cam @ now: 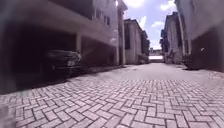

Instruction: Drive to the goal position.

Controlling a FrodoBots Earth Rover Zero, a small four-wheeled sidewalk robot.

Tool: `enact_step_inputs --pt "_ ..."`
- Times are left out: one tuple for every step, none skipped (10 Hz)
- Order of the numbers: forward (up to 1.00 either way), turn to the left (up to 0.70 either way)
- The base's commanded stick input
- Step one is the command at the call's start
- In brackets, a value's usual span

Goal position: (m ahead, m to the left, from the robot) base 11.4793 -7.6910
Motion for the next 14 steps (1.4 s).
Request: enact_step_inputs --pt "0.5 -0.04" --pt "0.5 -0.29" --pt "0.5 -0.39" --pt "0.5 -0.08" --pt "0.5 0.0" --pt "0.5 0.0" --pt "0.5 0.0" --pt "0.5 0.0" --pt "0.5 0.0" --pt "0.5 0.0" --pt "0.5 0.0" --pt "0.5 0.0" --pt "0.5 0.0" --pt "0.5 0.0"
